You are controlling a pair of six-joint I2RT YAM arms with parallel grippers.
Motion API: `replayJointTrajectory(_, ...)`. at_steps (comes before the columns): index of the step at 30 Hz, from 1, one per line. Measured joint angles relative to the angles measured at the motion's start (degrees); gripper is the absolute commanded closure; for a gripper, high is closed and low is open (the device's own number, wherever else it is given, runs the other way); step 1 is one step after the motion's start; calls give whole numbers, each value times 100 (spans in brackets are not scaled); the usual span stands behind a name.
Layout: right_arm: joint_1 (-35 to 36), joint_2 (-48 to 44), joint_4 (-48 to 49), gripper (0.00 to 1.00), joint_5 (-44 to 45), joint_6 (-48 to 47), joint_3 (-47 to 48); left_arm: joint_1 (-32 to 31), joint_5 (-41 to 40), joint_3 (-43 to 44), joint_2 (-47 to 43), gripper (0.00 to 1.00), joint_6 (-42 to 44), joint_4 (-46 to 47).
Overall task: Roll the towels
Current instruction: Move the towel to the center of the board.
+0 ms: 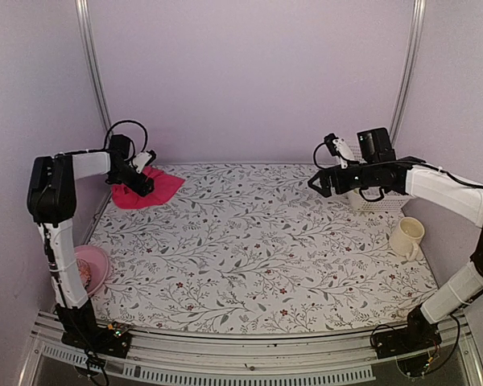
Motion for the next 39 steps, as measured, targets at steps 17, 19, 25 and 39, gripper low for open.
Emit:
replayJointTrajectory(17, 1003, -79, 557, 1, -260, 146, -374, 114, -275, 551, 955, 21, 24, -387)
replayJointTrajectory(19, 1003, -63, 560, 1, -236, 111, -374, 114, -330, 518, 922, 20, 28, -286)
replayJointTrajectory(25, 1038, 142, 581, 1, -216, 68, -374, 114, -748, 494, 920, 20, 68, -37)
replayJointTrajectory(39, 1250, 380, 542, 1, -98, 22, -372, 114, -1141, 758, 1237, 45, 173, -96)
